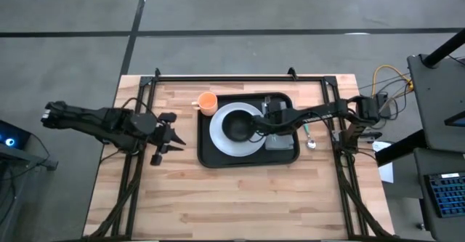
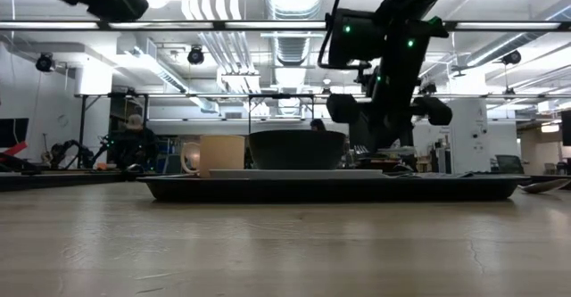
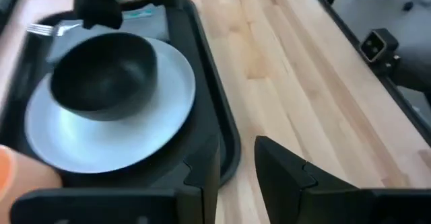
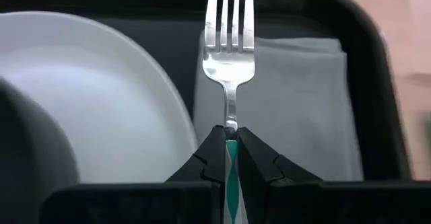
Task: Set up tray
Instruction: Put the white fork on top of the gray napkin
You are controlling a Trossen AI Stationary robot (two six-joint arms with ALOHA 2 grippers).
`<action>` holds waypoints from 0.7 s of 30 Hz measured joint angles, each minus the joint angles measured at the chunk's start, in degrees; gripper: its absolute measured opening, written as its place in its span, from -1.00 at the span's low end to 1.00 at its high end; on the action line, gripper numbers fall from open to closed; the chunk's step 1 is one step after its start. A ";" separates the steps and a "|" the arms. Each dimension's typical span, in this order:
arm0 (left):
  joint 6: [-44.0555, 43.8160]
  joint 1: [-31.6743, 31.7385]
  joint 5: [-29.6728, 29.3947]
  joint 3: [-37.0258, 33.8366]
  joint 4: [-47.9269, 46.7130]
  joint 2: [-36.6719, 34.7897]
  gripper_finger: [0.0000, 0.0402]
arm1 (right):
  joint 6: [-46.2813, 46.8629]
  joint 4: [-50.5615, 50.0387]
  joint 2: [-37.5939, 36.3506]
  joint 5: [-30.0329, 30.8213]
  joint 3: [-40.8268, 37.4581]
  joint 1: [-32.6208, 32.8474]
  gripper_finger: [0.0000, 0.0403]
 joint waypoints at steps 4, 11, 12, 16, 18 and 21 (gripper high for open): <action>-1.70 0.00 1.66 -4.93 2.53 -2.73 -0.62 | 0.26 0.64 2.95 -0.05 0.19 -0.27 -0.95; -3.87 -0.04 2.24 -7.93 3.00 -5.19 -0.62 | 1.06 2.84 7.07 -2.40 0.26 -0.42 -0.95; -3.90 -0.04 2.62 -7.94 2.99 -5.26 -0.62 | 1.07 3.41 7.46 -2.42 0.28 -0.42 -0.95; -4.03 -0.04 2.94 -7.08 2.62 -5.17 -0.62 | 1.05 3.62 8.29 -3.15 0.26 -0.39 -0.95; -4.03 -0.04 2.96 -6.84 2.47 -5.17 -0.62 | 0.79 3.70 7.89 -3.36 0.28 -0.38 -0.95; -4.03 -0.04 2.98 -6.48 2.44 -5.14 -0.62 | -0.07 3.45 7.27 -3.38 0.52 -0.33 -0.95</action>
